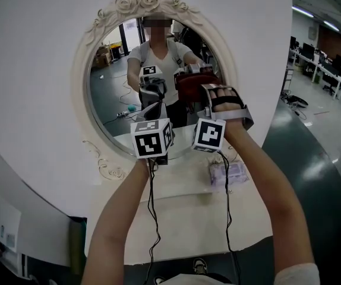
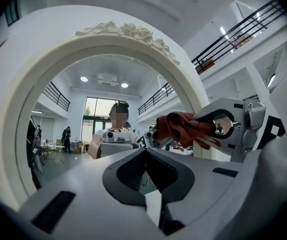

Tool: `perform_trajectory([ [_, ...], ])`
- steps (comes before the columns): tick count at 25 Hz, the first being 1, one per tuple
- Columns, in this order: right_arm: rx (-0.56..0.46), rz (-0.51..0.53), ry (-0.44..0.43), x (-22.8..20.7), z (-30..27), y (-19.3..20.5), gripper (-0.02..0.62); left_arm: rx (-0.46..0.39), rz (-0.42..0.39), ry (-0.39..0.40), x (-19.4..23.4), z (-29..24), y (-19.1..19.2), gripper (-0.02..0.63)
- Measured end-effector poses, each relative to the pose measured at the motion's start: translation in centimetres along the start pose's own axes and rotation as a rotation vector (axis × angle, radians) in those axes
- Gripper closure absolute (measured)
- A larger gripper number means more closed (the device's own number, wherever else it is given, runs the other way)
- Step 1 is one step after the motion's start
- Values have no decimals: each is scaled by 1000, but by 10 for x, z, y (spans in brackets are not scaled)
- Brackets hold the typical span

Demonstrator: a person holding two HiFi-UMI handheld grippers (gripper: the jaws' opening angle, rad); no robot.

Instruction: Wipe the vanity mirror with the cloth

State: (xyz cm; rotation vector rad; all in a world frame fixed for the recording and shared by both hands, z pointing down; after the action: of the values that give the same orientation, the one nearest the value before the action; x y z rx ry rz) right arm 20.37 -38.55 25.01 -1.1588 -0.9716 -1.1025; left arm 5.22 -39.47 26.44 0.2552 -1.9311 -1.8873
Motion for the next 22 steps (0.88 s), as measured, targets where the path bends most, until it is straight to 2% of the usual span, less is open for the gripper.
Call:
perform_trajectory([
  [12,-31,-60,-125,79,14,-18,532,134,60,-41,11,0,82,595],
  [22,-70,-65,-269,151,28,-40,532,230,87,-72,23,6,145,595],
])
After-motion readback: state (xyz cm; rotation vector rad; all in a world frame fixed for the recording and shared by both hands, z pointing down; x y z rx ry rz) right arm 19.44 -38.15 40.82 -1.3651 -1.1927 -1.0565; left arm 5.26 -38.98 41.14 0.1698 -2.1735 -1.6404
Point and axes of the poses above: the fingertips, and each gripper's own axes: z backward along the fingers, x to its left, y out of its underside, the point moved 10 cm from there along z, backward along the fingers, and after that the axes turned 12 degrees about z, right-handed, at the moved point
